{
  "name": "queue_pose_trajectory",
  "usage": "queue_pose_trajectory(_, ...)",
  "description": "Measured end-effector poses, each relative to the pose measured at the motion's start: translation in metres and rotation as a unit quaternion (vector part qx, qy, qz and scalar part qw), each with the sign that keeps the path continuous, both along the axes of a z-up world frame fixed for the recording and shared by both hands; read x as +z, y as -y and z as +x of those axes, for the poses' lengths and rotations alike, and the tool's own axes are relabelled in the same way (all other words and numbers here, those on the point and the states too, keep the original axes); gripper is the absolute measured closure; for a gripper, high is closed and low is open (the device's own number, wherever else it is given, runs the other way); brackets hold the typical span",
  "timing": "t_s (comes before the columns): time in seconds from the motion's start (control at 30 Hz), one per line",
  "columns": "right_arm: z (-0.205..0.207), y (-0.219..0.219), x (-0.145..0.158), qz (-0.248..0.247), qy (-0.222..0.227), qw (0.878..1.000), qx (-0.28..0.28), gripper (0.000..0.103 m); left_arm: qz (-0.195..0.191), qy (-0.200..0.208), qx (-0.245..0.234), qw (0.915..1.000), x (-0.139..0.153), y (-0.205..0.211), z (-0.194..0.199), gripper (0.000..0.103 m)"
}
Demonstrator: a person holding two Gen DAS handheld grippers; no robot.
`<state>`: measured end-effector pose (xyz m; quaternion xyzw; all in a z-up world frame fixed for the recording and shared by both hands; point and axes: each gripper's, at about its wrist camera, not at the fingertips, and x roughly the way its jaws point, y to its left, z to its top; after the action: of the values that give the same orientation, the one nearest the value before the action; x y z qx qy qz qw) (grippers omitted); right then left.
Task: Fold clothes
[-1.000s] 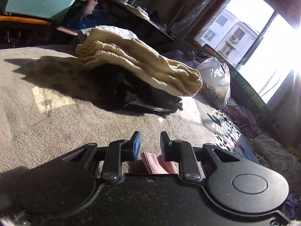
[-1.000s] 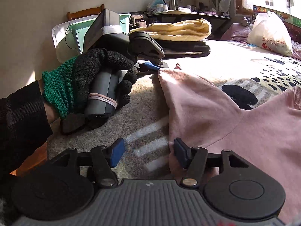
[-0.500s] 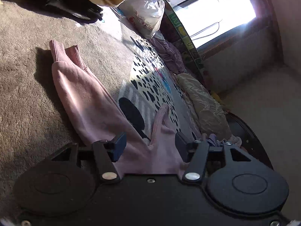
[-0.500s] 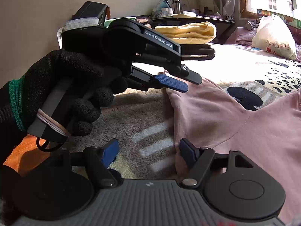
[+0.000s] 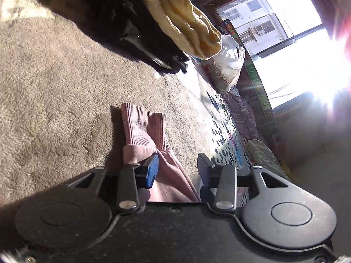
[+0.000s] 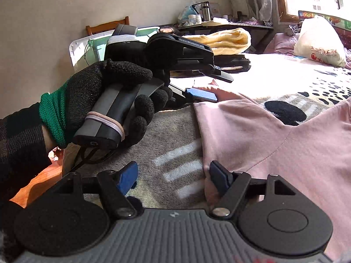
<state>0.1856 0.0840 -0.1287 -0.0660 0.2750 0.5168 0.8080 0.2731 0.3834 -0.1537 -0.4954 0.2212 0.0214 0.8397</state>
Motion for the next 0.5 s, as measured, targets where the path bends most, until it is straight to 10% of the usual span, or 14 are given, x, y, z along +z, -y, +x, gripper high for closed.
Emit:
queue_pose_trajectory(0.1, 0.0, 0.002, -0.001, 0.004, -0.001, 1.0, 0.0, 0.03, 0.002, 0.021, 0.057, 0.9981, 0.003, -0.005, -0.004, 0.062)
queue_pose_trajectory(0.3, 0.01, -0.004, 0.0, 0.007, -0.002, 1.0, -0.001, 0.03, -0.099, 0.057, -0.081, 0.9901, -0.008, 0.006, 0.014, 0.04)
queue_pose_trajectory(0.37, 0.013, -0.006, -0.001, 0.007, -0.002, 1.0, -0.001, 0.03, -0.06, 0.013, -0.035, 0.9975, -0.006, 0.005, 0.013, 0.067)
queue_pose_trajectory(0.5, 0.015, -0.009, -0.001, 0.006, -0.003, 1.0, -0.001, 0.03, -0.039, 0.053, 0.044, 0.9969, 0.01, -0.001, -0.009, 0.047)
